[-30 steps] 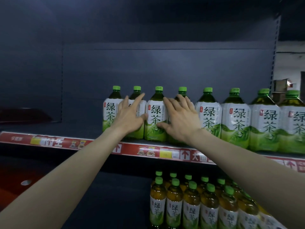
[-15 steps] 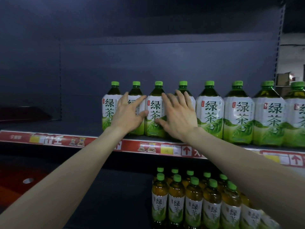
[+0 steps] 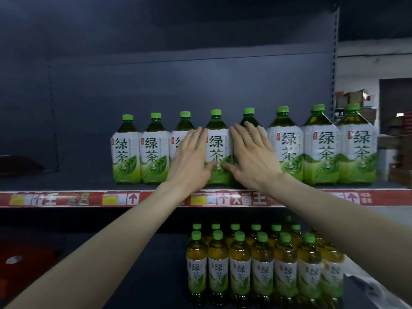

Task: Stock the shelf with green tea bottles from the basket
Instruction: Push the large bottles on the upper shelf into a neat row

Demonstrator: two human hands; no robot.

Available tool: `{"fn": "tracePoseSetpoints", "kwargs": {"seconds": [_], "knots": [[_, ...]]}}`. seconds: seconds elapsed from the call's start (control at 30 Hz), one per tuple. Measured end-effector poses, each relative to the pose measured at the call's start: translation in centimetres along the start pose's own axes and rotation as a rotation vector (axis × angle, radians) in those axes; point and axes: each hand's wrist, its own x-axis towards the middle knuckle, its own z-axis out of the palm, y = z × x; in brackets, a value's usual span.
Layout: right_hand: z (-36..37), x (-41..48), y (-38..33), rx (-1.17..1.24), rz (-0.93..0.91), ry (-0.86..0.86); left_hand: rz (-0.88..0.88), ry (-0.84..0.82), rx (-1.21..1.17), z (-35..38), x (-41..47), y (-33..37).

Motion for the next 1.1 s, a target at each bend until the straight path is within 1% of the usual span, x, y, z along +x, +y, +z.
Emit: {"fn": "tracePoseSetpoints", "kwargs": {"seconds": [0.13, 0.4, 0.5, 0.57, 0.67, 0.73, 0.83, 0.9, 1.0, 1.1], "knots": [[0.1, -0.1, -0.2, -0.030, -0.030, -0.020, -0.003, -0.061, 0.043, 0.5, 0.4, -0.5], [0.8, -0.2, -0.3, -0.078, -0.020, -0.023, 0.019, -0.020, 0.144, 0.8, -0.1, -0.5], [0.7, -0.3, -0.2, -0.051, -0.026, -0.017, 0.018, -0.013, 0.128, 1.0, -0.1, -0.5], [0.2, -0.6, 0.2, 0.007, -0.016, 0.016, 0.007, 0.004, 0.111, 1.1, -0.3, -0.3], [-0.5, -1.7, 1.7, 0.074, 0.047, 0.086, -0.022, 0.043, 0.052, 1.1, -0.9, 0.7], [-0.7, -2.5, 3.2, 0.070, 0.079, 0.079, -0.009, 0.056, -0.004, 1.2, -1.3, 2.4], [-0.7, -3.5, 5.3, 0.027, 0.081, 0.029, 0.048, 0.021, -0.064, 1.5, -1.4, 5.4], [-0.7, -4.0, 6.3, -0.006, 0.071, 0.003, 0.077, -0.011, -0.039, 2.1, -1.2, 7.2], [-0.8, -4.4, 7.1, -0.033, 0.049, -0.026, 0.043, -0.092, 0.001, 3.0, -0.7, 9.0], [-0.5, -4.7, 7.2, -0.054, 0.033, -0.031, -0.016, -0.137, 0.070, 3.7, -0.4, 10.1]]}}
